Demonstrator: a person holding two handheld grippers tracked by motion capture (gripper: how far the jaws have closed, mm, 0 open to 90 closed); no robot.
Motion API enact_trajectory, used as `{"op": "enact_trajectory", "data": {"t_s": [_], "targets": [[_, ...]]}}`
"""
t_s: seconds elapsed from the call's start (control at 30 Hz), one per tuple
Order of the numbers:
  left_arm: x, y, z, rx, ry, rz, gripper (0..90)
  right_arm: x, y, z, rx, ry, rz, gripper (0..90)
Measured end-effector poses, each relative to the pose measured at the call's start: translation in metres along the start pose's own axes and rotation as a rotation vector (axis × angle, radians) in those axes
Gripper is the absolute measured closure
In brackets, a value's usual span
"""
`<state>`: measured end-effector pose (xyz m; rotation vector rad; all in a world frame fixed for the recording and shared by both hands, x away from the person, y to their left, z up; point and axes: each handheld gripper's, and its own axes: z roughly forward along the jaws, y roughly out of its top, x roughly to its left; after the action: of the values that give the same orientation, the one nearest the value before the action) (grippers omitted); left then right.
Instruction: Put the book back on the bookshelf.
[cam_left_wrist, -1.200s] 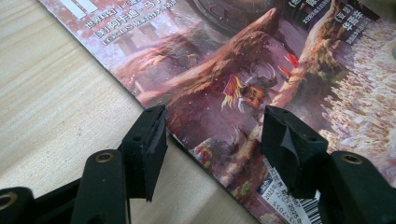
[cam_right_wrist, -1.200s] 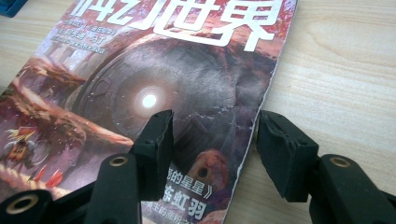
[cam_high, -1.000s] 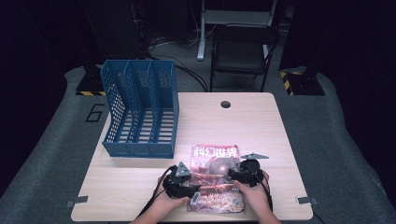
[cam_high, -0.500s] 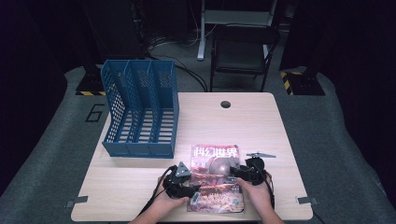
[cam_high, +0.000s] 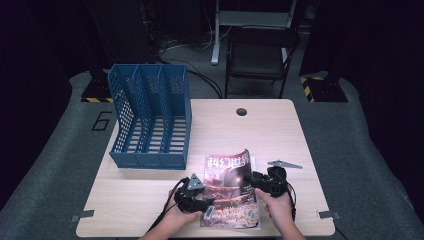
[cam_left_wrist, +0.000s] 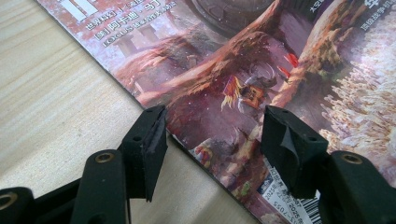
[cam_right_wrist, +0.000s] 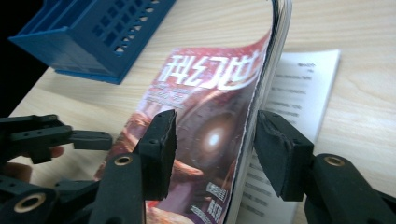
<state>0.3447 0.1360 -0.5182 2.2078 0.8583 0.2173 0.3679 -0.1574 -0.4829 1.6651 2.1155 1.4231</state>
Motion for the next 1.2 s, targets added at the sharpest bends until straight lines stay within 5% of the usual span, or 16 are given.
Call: {"op": "enact_trajectory", "data": {"t_s": [0.17, 0.3, 0.5, 0.73, 1.2], "targets": [[0.000, -0.001, 0.000, -0.002, 0.000, 0.000, 40.8, 0.004, 0.002, 0.006, 0.008, -0.004, -0.033, 48.0], [0.000, -0.001, -0.001, -0.001, -0.009, 0.000, 40.8, 0.000, 0.002, 0.013, 0.019, -0.008, -0.010, 47.9], [-0.001, -0.002, 0.000, -0.013, -0.004, -0.011, 40.8, -0.008, 0.000, 0.024, 0.099, -0.034, 0.008, 48.0], [0.000, -0.002, 0.000, -0.018, 0.002, -0.002, 40.8, -0.013, -0.001, 0.031, 0.147, -0.076, -0.030, 52.9], [0.000, -0.002, 0.000, -0.019, 0.001, -0.008, 40.9, -0.016, -0.004, 0.033, 0.185, -0.057, -0.061, 59.8]]}}
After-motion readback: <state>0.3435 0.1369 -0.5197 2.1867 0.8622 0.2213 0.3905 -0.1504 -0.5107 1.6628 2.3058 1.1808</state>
